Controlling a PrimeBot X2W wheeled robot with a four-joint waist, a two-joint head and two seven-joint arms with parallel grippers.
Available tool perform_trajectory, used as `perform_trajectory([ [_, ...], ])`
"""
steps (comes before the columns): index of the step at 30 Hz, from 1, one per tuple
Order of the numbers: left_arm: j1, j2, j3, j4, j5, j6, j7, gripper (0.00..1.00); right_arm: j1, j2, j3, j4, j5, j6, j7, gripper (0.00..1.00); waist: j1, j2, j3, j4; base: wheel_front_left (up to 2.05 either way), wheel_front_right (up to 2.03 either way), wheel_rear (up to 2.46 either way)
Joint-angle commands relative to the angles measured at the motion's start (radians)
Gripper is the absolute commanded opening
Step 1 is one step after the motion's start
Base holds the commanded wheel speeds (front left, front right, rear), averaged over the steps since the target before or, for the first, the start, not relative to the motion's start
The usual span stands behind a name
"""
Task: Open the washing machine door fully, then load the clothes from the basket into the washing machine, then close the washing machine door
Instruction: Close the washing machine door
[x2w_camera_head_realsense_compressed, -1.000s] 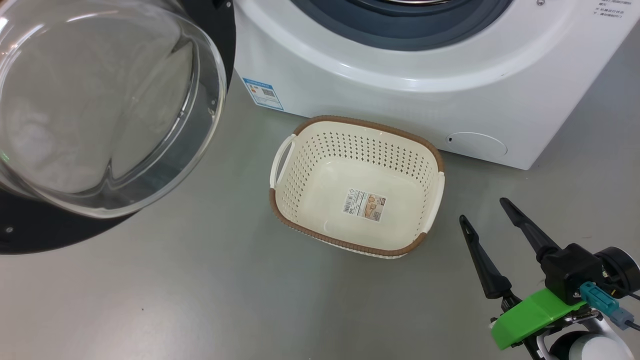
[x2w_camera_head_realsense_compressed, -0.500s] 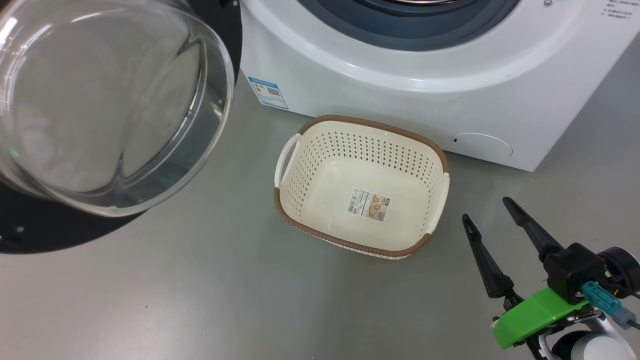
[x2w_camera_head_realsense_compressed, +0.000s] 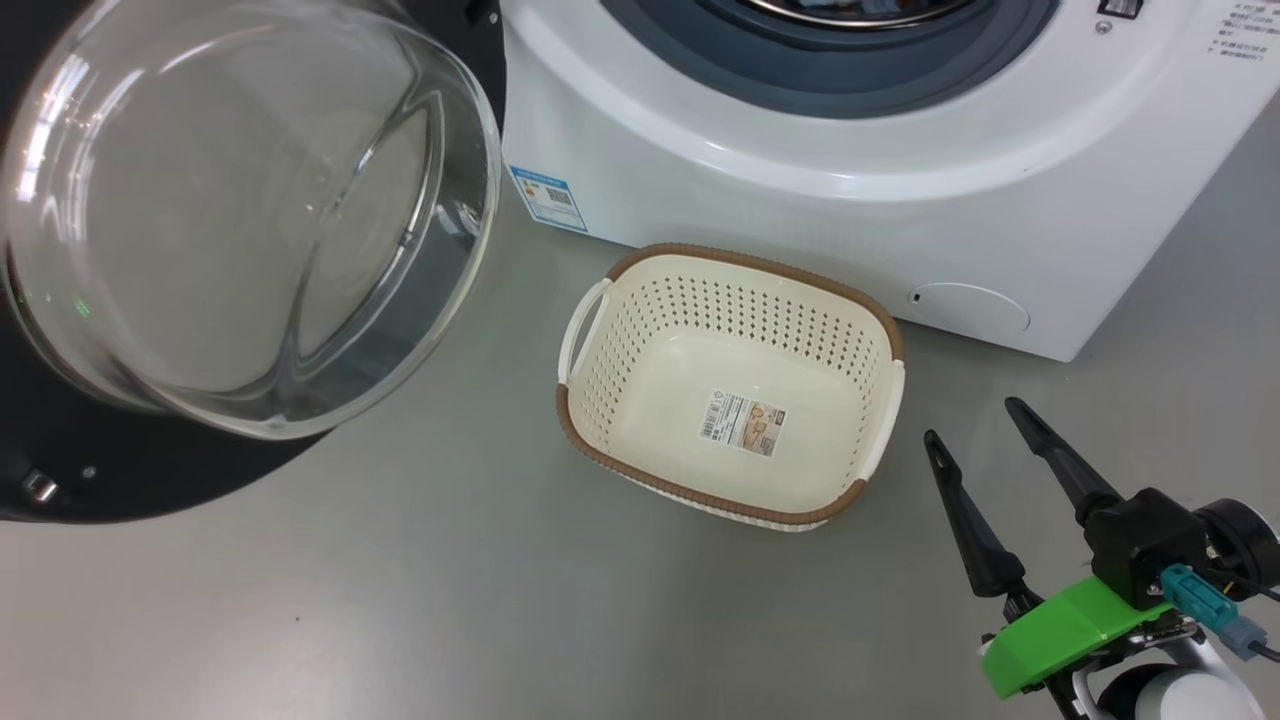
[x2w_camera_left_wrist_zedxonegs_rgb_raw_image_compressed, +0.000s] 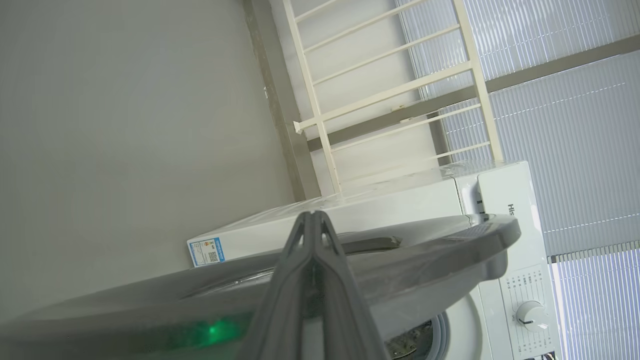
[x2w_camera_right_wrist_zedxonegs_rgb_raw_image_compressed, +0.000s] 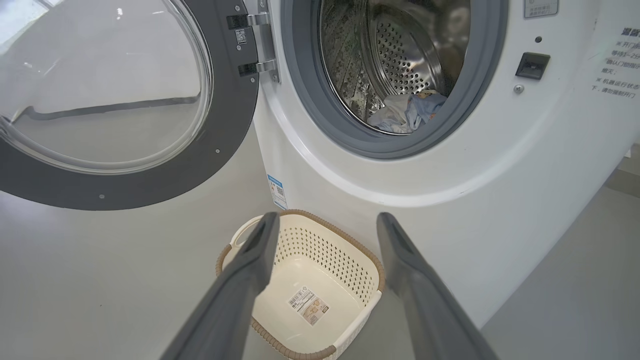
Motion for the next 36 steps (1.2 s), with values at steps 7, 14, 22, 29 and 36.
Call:
perform_trajectory([
  [7, 0.061, 0.050, 0.030, -0.085, -0.027, -0.011, 0.079, 0.00, -0.020, 0.024, 0.023, -0.007, 0.000, 0.002, -0.030, 1.00, 0.0000, -0.0001, -0.025, -0.006, 0.00, 0.00, 0.00],
  [14, 0.120, 0.050, 0.033, -0.157, -0.044, 0.000, 0.129, 0.00, -0.007, 0.043, 0.012, 0.013, 0.000, 0.002, -0.059, 1.00, 0.0000, -0.0001, -0.052, -0.021, 0.00, 0.00, 0.00],
  [22, 0.220, 0.041, 0.046, -0.272, -0.067, 0.023, 0.172, 0.00, 0.018, 0.070, -0.001, 0.037, 0.004, 0.002, -0.093, 1.00, 0.0000, -0.0001, -0.100, -0.043, 0.00, 0.00, 0.00],
  [29, 0.311, 0.028, 0.056, -0.388, -0.082, 0.046, 0.198, 0.00, 0.040, 0.085, -0.007, 0.053, 0.008, 0.002, -0.117, 1.00, 0.0000, -0.0001, -0.144, -0.067, 0.00, 0.00, 0.00],
  [36, 0.393, 0.002, 0.044, -0.508, -0.089, 0.072, 0.221, 0.00, 0.059, 0.093, -0.007, 0.057, 0.014, 0.002, -0.133, 1.00, 0.0000, -0.0001, -0.176, -0.098, 0.00, 0.00, 0.00],
])
